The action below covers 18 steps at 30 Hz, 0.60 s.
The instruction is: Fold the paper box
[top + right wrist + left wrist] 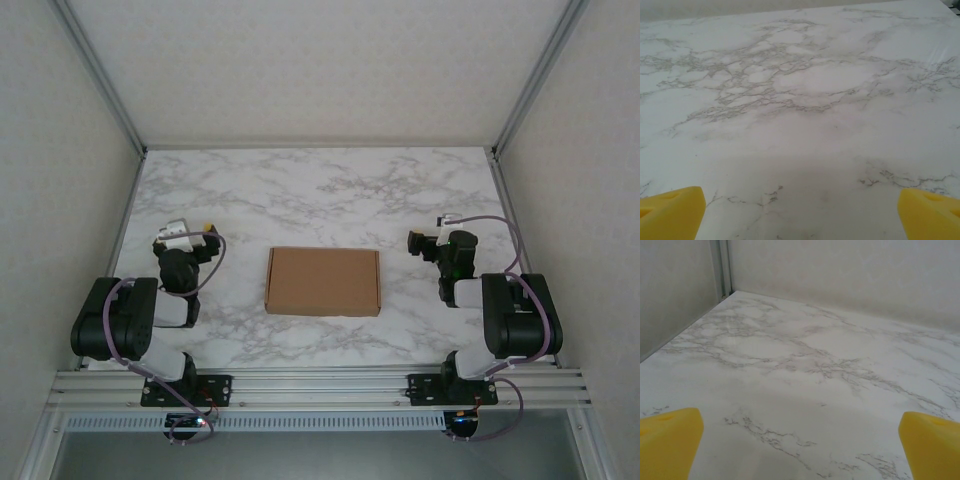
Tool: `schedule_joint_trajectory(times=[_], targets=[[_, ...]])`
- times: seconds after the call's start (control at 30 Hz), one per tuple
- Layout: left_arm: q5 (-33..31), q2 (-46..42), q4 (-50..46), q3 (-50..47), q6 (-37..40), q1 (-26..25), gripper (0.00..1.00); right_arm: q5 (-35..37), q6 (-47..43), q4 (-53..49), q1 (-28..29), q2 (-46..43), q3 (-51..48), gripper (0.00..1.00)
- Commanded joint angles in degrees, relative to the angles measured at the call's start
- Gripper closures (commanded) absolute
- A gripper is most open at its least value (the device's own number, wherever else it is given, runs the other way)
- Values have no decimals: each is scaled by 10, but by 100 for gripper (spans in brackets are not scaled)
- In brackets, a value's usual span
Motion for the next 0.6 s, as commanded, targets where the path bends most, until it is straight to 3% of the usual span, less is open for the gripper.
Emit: schedule_joint_trajectory(times=[0.0, 0.57], targets=[[7, 2, 21, 5, -11, 4, 0, 6, -8, 0, 4, 3, 8, 1], [7, 2, 21, 6, -11, 4, 0, 9, -10, -4, 6, 3, 10, 1]])
